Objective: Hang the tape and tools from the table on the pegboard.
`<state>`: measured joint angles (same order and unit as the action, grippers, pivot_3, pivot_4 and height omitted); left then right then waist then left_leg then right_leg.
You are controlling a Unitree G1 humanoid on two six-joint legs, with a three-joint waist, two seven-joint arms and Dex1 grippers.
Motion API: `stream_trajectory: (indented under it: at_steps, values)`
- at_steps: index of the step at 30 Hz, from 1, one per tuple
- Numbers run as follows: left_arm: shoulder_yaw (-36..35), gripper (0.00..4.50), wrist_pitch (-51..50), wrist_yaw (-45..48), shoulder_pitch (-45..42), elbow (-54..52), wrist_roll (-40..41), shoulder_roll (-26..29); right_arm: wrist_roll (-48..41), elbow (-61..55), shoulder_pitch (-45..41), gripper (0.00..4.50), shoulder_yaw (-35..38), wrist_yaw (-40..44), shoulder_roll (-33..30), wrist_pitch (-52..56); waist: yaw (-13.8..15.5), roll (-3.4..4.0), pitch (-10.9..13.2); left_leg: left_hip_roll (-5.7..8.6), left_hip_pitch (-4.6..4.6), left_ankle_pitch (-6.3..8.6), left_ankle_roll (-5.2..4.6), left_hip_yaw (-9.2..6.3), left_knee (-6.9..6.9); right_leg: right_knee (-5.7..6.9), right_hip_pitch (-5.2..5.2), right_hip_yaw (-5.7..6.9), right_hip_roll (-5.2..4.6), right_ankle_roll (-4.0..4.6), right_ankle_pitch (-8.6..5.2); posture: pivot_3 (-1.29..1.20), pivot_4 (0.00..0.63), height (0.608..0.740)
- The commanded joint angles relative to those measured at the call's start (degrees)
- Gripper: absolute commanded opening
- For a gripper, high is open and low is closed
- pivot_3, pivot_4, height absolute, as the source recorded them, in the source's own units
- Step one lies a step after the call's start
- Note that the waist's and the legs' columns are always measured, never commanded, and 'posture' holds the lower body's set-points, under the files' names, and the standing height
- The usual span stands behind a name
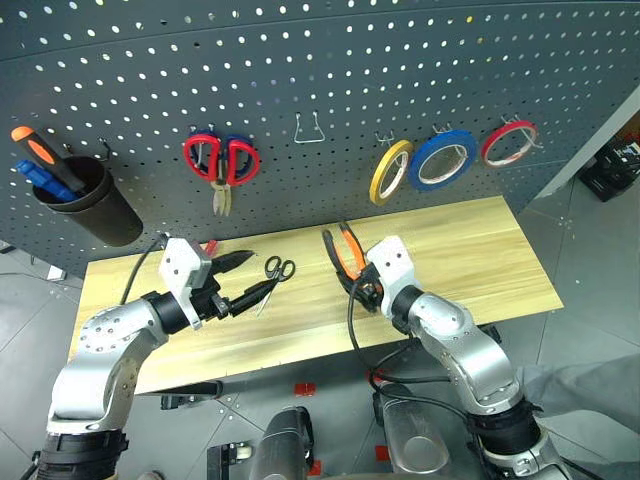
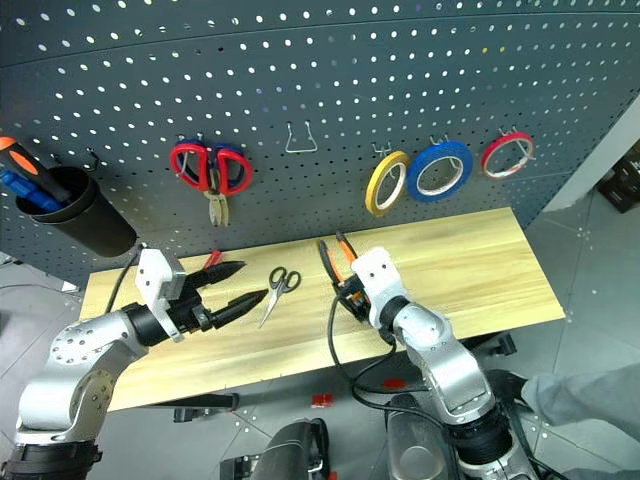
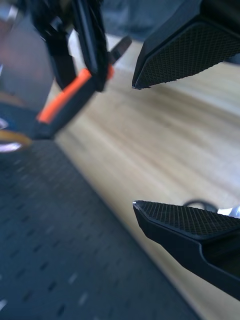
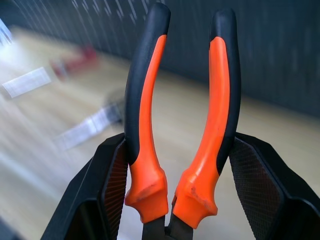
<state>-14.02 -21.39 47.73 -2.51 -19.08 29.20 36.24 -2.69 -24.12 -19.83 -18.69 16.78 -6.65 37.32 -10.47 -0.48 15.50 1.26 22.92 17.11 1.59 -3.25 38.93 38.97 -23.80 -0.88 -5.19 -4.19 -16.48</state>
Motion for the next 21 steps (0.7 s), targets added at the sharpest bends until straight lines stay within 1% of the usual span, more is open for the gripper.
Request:
stream_trajectory:
  at_steps: [1, 3, 6, 10, 12, 16, 18, 21]
  values:
    - [-3.5, 3.75, -1.4, -4.2, 0.1, -5.8, 2.4, -0.4, -0.2, -2.1, -8.7, 2.73, 3.0, -2.5, 4.5, -6.5, 0.3, -0.01, 0.0, 0.0, 0.01, 0.0, 0.01, 0.0, 0.0, 0.0, -0.02, 0.0, 0.0, 0.0, 0.0, -0.18, 0.252, 0.74]
    - [-5.6, 3.75, -3.0, -6.6, -0.6, -7.7, 3.9, -0.3, 0.5, 2.2, -16.1, 2.73, 4.4, -4.4, 7.4, -11.8, 0.5, -0.02, 0.0, -0.03, 0.0, -0.12, 0.22, 0.0, -0.02, 0.02, -0.06, 0.01, 0.02, 0.0, 0.0, -0.17, 0.25, 0.74]
    - [-7.5, 3.75, -5.6, -10.1, -2.0, -9.8, 6.1, -0.1, 1.4, 11.1, -26.2, 2.73, 6.3, -6.5, 10.8, -19.8, 0.7, -0.03, 0.0, -0.04, 0.03, -0.13, 0.23, 0.07, -0.04, 0.08, -0.2, -0.03, 0.05, 0.01, 0.0, -0.15, 0.247, 0.74]
    - [-7.2, 3.75, -8.1, -14.0, -4.2, -11.3, 6.4, -0.1, 2.2, 22.3, -35.1, 2.73, 8.2, -7.8, 12.6, -28.9, 0.9, -0.12, -0.1, -0.04, 0.03, -0.13, 0.24, 0.11, -0.06, 0.06, -0.21, -0.02, 0.04, 0.01, 0.01, -0.13, 0.245, 0.74]
    - [-5.3, 3.75, -10.5, -17.3, -6.9, -12.6, 6.6, -0.9, 2.6, 30.0, -40.0, 2.73, 9.3, -8.2, 12.8, -34.8, 1.1, -0.14, -0.1, -0.03, 0.04, -0.14, 0.24, 0.13, -0.04, 0.06, -0.21, -0.03, 0.03, 0.02, 0.01, -0.12, 0.245, 0.74]
    - [-1.6, 3.75, -13.0, -21.7, -11.7, -13.0, 5.2, -2.2, 4.1, 44.9, -46.2, 2.73, 10.5, -9.3, 12.1, -45.7, 1.2, -0.18, -0.1, 0.0, 0.04, -0.14, 0.24, 0.14, 0.0, 0.08, -0.18, -0.03, 0.01, 0.02, 0.02, -0.12, 0.244, 0.74]
    - [-0.8, 3.75, -13.4, -22.9, -13.1, -12.8, 4.9, -2.8, 4.6, 50.3, -47.8, 2.73, 10.9, -9.7, 12.0, -49.8, 1.0, -0.19, -0.1, -0.03, 0.04, -0.14, 0.25, 0.17, -0.02, 0.08, -0.2, -0.02, 0.03, 0.02, 0.02, -0.11, 0.242, 0.74]
    - [2.5, 3.75, -13.0, -24.3, -15.9, -11.1, 2.4, -3.6, 6.5, 60.7, -51.1, 2.73, 11.2, -11.2, 11.0, -57.0, 0.9, -0.19, -0.1, -0.03, 0.04, -0.15, 0.26, 0.23, -0.06, 0.09, -0.23, -0.03, 0.05, 0.02, 0.02, -0.11, 0.241, 0.74]
